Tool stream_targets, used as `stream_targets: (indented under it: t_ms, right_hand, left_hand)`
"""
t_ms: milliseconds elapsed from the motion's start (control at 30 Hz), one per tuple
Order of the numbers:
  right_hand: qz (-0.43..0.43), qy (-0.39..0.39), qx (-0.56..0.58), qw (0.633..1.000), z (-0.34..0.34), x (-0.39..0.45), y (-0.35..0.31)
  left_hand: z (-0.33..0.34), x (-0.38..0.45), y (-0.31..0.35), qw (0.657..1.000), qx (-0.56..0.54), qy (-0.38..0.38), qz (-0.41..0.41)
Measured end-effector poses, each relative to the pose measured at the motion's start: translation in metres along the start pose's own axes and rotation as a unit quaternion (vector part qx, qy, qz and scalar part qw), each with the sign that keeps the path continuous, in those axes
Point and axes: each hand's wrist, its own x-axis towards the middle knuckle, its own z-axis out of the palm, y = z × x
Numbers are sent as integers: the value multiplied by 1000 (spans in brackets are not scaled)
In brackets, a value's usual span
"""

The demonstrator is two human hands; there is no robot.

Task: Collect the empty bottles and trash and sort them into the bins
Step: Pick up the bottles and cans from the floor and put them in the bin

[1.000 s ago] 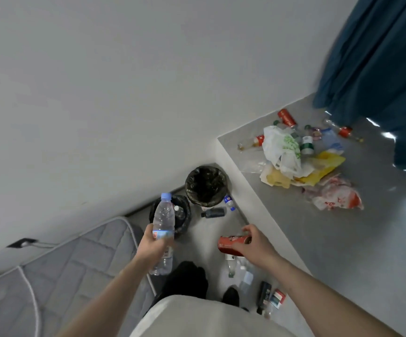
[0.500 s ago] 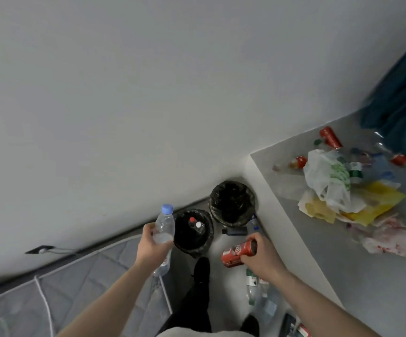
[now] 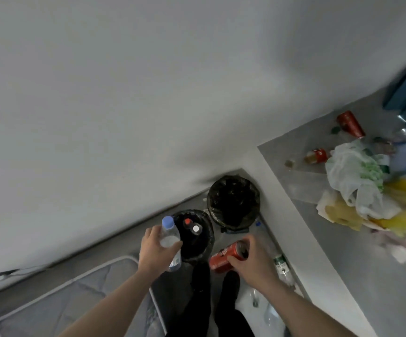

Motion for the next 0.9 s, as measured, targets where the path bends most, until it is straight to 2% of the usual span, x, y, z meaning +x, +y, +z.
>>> stream_targets:
  t_ms: [233, 367, 533, 667, 900]
  right_hand:
    - [-5, -15, -14, 1000, 70, 93, 37]
    - [-8, -38, -22, 999, 109, 142, 69]
    - [-27, -44, -53, 997, 145, 187, 103]
    - [-38, -53, -61, 996, 166, 210, 112]
    - [-51, -73, -94, 992, 207, 247, 106]
  left_hand:
    - [68, 69, -48, 999, 7, 12, -39]
    - [115, 113, -84, 997, 57, 17, -39]
    - [158, 151, -119, 992, 53, 5, -116]
    - [182, 172, -141, 988, 62, -1, -138]
    - [214, 204, -170, 988, 90, -4, -125]
